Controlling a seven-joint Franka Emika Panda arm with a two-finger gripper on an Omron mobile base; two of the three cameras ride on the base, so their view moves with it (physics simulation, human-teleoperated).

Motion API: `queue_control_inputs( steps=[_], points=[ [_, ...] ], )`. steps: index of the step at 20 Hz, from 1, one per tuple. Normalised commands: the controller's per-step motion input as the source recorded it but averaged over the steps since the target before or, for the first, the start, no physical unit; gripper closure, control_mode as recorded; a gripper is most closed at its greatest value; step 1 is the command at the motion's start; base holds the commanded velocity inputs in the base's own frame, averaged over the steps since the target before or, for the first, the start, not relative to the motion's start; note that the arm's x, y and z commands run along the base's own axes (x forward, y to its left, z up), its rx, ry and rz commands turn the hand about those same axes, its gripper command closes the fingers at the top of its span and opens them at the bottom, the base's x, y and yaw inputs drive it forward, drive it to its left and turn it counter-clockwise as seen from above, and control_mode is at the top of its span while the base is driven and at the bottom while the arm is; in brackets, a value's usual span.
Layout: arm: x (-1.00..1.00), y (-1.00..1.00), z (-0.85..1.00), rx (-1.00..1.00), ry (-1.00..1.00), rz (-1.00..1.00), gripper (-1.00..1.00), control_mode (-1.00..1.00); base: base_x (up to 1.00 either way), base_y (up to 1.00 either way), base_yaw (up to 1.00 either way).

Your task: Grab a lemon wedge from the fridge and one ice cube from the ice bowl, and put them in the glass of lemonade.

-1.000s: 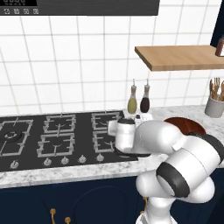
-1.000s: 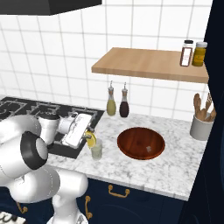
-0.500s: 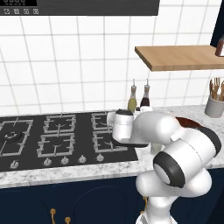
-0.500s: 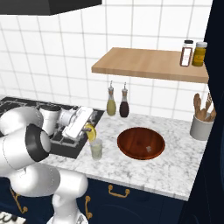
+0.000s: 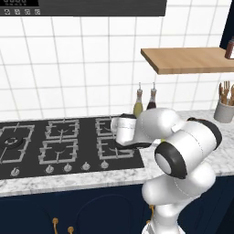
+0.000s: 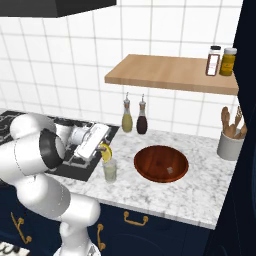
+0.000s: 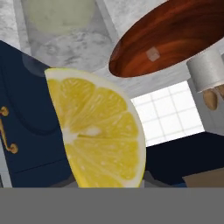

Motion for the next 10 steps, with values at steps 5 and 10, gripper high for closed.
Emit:
queue_control_inputs(
  steps=[5,10],
  points=[
    [0.0,-0.05,-0.14,-0.02,0.0,-0.02,1.0,-1.0,0.0,0.0,0.0],
    [0.0,-0.13,-0.05,0.0,0.0,-0.03,1.0,-1.0,0.0,0.0,0.0]
  ],
)
